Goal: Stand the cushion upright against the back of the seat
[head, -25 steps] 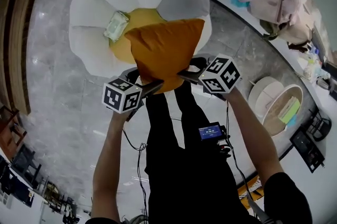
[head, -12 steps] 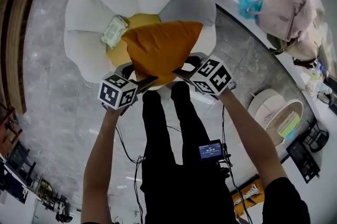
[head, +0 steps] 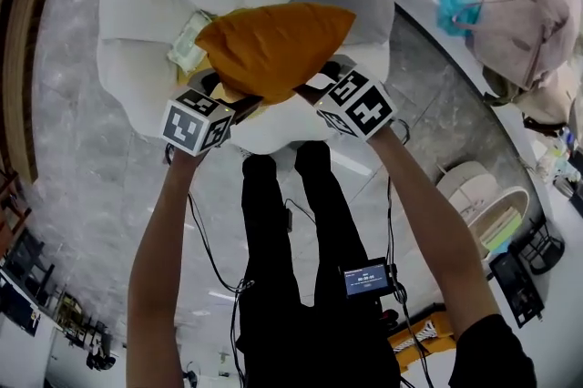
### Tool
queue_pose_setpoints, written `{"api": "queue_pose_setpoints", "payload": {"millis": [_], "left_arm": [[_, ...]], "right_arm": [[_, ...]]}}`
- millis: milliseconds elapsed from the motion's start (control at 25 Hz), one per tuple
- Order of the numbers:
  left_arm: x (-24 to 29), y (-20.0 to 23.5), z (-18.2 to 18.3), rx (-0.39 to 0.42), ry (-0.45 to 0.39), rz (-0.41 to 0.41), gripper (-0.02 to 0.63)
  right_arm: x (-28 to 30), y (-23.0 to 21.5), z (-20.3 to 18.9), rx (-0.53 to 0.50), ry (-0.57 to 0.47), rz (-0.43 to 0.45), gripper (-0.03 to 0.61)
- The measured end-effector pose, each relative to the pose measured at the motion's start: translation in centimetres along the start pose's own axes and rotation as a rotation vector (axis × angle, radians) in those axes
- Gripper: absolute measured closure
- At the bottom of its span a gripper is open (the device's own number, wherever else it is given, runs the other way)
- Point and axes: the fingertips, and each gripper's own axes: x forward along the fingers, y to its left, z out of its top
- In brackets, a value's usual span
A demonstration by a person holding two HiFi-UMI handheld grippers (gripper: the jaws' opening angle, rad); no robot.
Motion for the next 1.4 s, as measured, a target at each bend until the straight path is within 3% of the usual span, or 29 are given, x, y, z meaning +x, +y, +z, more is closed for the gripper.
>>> {"api": "queue_pose_setpoints", "payload": {"millis": [280, 640, 960, 1200, 1400], "left_arm": [[2.9, 3.4, 0.7, 0.089, -0.015, 0.051, 0.252], [5.8, 8.0, 1.8, 0.144, -0.019, 0.118, 0.252], [9.0, 10.7, 1.6, 0.190, 0.050, 0.161, 0.252], [10.6, 12.5, 0.2, 0.179, 0.090, 0.166, 0.252], [10.7, 13.6, 0.5, 0.148, 0.076, 0.177, 0.239]], "right_arm": [[2.9, -3.1, -0.3, -0.027, -0.003, -0.058, 0.391], [6.0, -6.6, 1.0, -0.112, -0.003, -0.139, 0.396], [8.9, -9.1, 0.1, -0.153, 0.036, -0.198, 0.403], [11.2, -9.8, -0.7, -0.140, 0.061, -0.208, 0.404], [11.8, -10.6, 0.1, -0.093, 0.052, -0.203, 0.403]]}}
